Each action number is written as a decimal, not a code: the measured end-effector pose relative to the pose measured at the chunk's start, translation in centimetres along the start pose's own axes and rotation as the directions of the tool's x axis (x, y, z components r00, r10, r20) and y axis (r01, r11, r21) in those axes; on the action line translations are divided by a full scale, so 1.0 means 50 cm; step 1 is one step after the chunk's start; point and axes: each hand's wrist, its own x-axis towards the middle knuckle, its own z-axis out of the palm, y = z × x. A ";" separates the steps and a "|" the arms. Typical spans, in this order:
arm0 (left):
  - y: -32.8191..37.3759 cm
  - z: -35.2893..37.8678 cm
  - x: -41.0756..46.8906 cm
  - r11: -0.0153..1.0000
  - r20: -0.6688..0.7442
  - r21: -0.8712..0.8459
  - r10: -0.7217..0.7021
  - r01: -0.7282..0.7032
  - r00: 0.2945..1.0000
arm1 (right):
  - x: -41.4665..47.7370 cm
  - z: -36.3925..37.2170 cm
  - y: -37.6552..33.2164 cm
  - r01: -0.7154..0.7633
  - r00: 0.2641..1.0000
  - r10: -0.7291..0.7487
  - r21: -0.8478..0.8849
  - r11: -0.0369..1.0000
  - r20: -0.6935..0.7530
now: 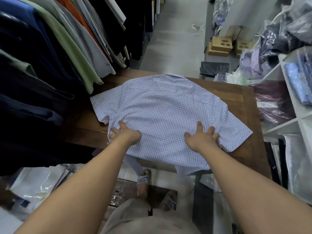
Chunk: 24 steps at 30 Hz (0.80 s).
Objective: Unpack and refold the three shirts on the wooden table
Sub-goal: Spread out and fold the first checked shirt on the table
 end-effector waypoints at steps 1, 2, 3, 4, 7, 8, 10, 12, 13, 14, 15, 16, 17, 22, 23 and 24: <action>-0.015 0.007 0.002 1.000 -0.023 -0.028 -0.001 0.000 1.000 | 0.001 0.004 0.012 0.018 1.000 -0.018 0.001 1.000 -0.006; -0.032 0.015 0.004 0.999 -0.055 -0.049 0.012 -0.015 0.998 | 0.000 0.009 0.025 0.040 0.999 -0.040 -0.007 0.999 -0.022; -0.050 0.024 0.008 0.997 -0.087 -0.063 0.043 -0.049 0.995 | 0.001 0.014 0.037 0.066 0.997 -0.067 -0.018 0.998 -0.048; -0.068 0.031 0.012 0.993 -0.117 -0.065 0.091 -0.099 0.989 | 0.000 0.020 0.048 0.093 0.992 -0.095 -0.025 0.995 -0.081; -0.108 0.046 0.017 0.970 -0.247 -0.042 0.221 -0.239 0.943 | -0.003 0.033 0.063 0.138 0.980 -0.143 -0.041 0.990 -0.141; -0.116 0.047 0.015 0.964 -0.285 -0.054 0.235 -0.260 0.929 | -0.005 0.034 0.060 0.133 0.980 -0.140 -0.056 0.989 -0.143; -0.126 0.050 0.011 0.954 -0.333 -0.077 0.250 -0.291 0.909 | -0.017 0.035 0.041 0.104 0.979 -0.119 -0.093 0.990 -0.163; -0.137 0.054 0.007 0.947 -0.368 -0.091 0.256 -0.309 0.894 | -0.036 0.040 0.009 0.121 0.967 -0.149 -0.139 0.983 -0.209; -0.144 0.054 0.006 0.947 -0.386 -0.107 0.243 -0.304 0.890 | -0.047 0.046 -0.012 0.156 0.956 -0.190 -0.160 0.975 -0.225; -0.153 0.052 0.006 0.948 -0.403 -0.128 0.217 -0.290 0.889 | -0.060 0.054 -0.033 0.201 0.942 -0.240 -0.179 0.963 -0.235; -0.161 0.047 0.006 0.951 -0.417 -0.151 0.186 -0.269 0.890 | -0.072 0.063 -0.056 0.245 0.927 -0.289 -0.197 0.949 -0.241; -0.170 0.040 0.009 0.952 -0.422 -0.179 0.154 -0.249 0.893 | -0.084 0.070 -0.079 0.284 0.912 -0.332 -0.211 0.935 -0.240; -0.179 0.030 0.012 0.945 -0.409 -0.226 0.126 -0.234 0.904 | -0.095 0.075 -0.101 0.319 0.902 -0.365 -0.214 0.923 -0.232; -0.203 -0.029 0.049 0.848 -0.262 -0.492 0.073 -0.198 0.962 | -0.134 0.079 -0.196 0.447 0.864 -0.483 -0.225 0.866 -0.143; -0.203 -0.040 0.055 0.834 -0.245 -0.516 0.076 -0.196 0.967 | -0.137 0.075 -0.212 0.462 0.858 -0.496 -0.222 0.859 -0.132; -0.201 -0.052 0.059 0.812 -0.237 -0.549 0.077 -0.199 0.968 | -0.139 0.069 -0.226 0.474 0.853 -0.507 -0.222 0.852 -0.125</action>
